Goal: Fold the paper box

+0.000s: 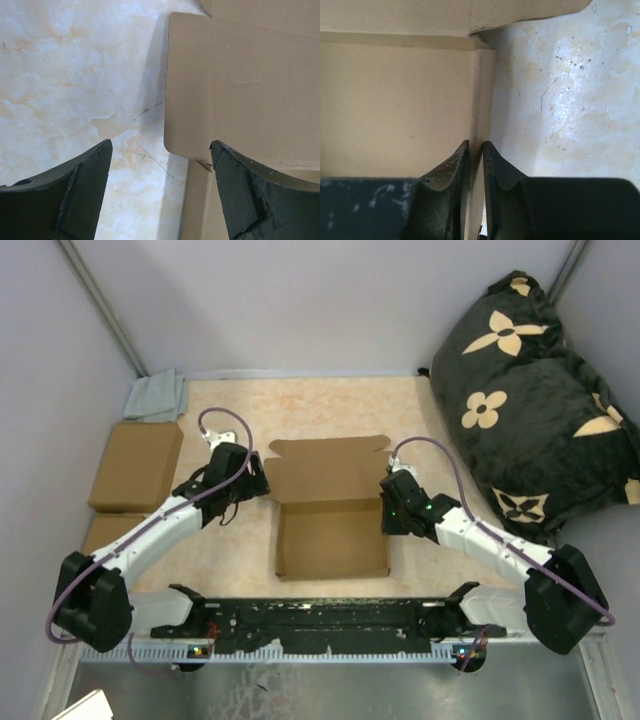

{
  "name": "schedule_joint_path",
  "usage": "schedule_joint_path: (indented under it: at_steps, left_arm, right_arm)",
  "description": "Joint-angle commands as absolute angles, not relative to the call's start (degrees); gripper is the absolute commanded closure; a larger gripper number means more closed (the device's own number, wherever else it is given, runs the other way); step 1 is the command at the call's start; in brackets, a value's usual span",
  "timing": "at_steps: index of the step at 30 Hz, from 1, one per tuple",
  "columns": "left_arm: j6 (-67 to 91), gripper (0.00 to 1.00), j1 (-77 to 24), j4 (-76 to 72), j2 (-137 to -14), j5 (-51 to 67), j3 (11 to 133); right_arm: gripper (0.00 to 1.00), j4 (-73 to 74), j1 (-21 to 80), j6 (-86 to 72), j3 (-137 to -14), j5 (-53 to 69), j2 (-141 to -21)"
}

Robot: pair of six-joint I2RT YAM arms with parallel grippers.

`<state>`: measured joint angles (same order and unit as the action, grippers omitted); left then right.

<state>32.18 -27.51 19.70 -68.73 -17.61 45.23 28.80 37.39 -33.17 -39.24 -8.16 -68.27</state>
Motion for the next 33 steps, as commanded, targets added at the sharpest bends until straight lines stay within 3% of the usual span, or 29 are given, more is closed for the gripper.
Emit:
schedule_joint_path:
  at_steps: [1,12,16,19,20,24,28,33]
  left_arm:
    - [32.03,0.15,-26.03,16.08,-74.14,-14.10,47.07]
    - [33.21,0.17,-23.02,6.46,-81.76,-7.78,48.55]
    - [32.86,0.18,-22.78,2.24,-80.75,-4.95,48.09]
    - [32.39,0.19,-22.49,1.97,-82.63,-2.73,49.57]
    - [32.35,0.20,-22.39,2.51,-83.53,-2.38,50.22]
    - [32.04,0.23,-22.05,5.52,-87.30,-1.94,52.67]
    - [31.94,0.24,-21.46,5.48,-88.19,-1.01,52.48]
    - [31.82,0.24,-20.90,4.92,-89.07,-0.01,52.59]
  right_arm:
    - [0.81,26.56,37.82,-36.50,-39.38,-9.49,-65.83]
    - [0.67,27.42,37.79,-36.52,-38.86,-10.83,-62.65]
    - [0.49,24.96,37.40,-35.32,-40.04,-9.32,-56.12]
    - [0.13,21.93,36.91,-33.99,-40.60,-6.32,-52.67]
    - [0.08,20.42,36.31,-32.56,-40.84,-5.50,-52.54]
    - [0.01,23.25,27.66,-30.50,-46.14,-3.90,-58.07]
    - [0.02,23.54,17.18,-30.78,-49.54,1.93,-66.31]
    - [0.06,21.17,14.36,-28.51,-53.53,4.69,-77.30]
